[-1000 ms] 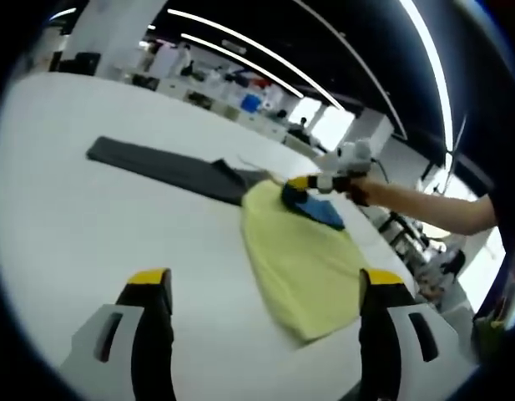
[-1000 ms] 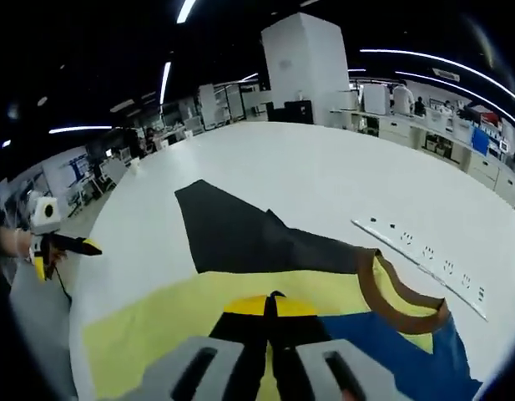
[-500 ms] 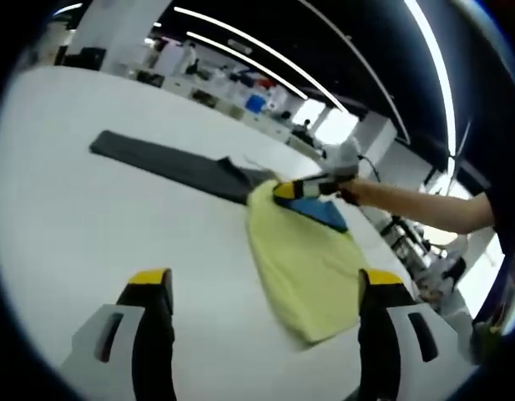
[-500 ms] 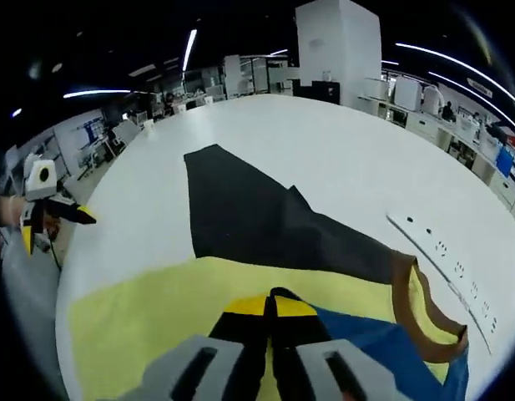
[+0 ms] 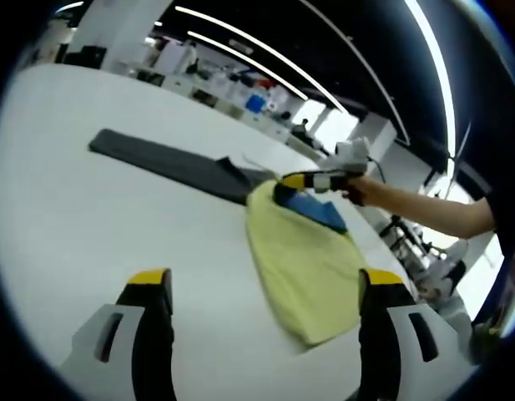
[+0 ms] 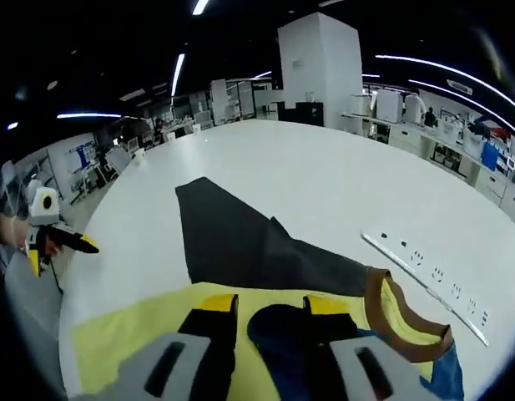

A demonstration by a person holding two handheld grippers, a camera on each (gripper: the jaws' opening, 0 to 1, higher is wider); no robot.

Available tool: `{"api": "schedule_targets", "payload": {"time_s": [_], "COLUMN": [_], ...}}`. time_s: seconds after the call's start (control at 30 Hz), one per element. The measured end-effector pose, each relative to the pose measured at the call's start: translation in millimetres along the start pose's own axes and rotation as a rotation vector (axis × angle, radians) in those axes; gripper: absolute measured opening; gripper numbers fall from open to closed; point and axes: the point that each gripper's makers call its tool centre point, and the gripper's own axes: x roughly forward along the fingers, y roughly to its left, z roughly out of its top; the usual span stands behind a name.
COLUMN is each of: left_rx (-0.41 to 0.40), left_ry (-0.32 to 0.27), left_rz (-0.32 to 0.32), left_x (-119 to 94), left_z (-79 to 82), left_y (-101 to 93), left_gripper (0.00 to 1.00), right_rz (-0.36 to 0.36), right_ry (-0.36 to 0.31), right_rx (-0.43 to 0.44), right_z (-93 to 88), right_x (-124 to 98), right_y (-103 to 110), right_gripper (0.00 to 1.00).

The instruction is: Fold the garment on the visible template until the final outline fits inside the template.

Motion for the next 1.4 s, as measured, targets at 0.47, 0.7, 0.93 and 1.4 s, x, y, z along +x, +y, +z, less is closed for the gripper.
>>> {"api": "schedule_targets", "payload": {"time_s": [0.47, 0.7, 0.93, 1.4], "left_rx": [0.000, 0.002, 0.037, 0.099], "left_ry": [0.000, -0.011, -0.051, -0.101], "left_rz": [-0.002, 0.005, 0.055, 0.106], "left_x": [1.4, 6.5, 15.2, 32.2], "left_z": [1.3, 11.6, 41.3, 89.7], "left_y": [-0.1, 9.2, 38.4, 70.1], "left_gripper": [0.89, 0.89, 0.88, 0.86], "right_rz": [-0.074, -0.067, -0.081, -0.199], "right_ry": [-0.004, -0.044, -0.074, -0.099], "right_rx": [0.027, 0.032, 0.014, 0.117], "right_z": [-7.3, -2.0, -10.0, -62.5], "right_x": [-18.6, -31.8, -63.4, -153.4], "right_y": [-26.3, -15.4, -4.7, -19.3], "right_gripper": [0.42, 0.51, 0.76, 0.99]}}
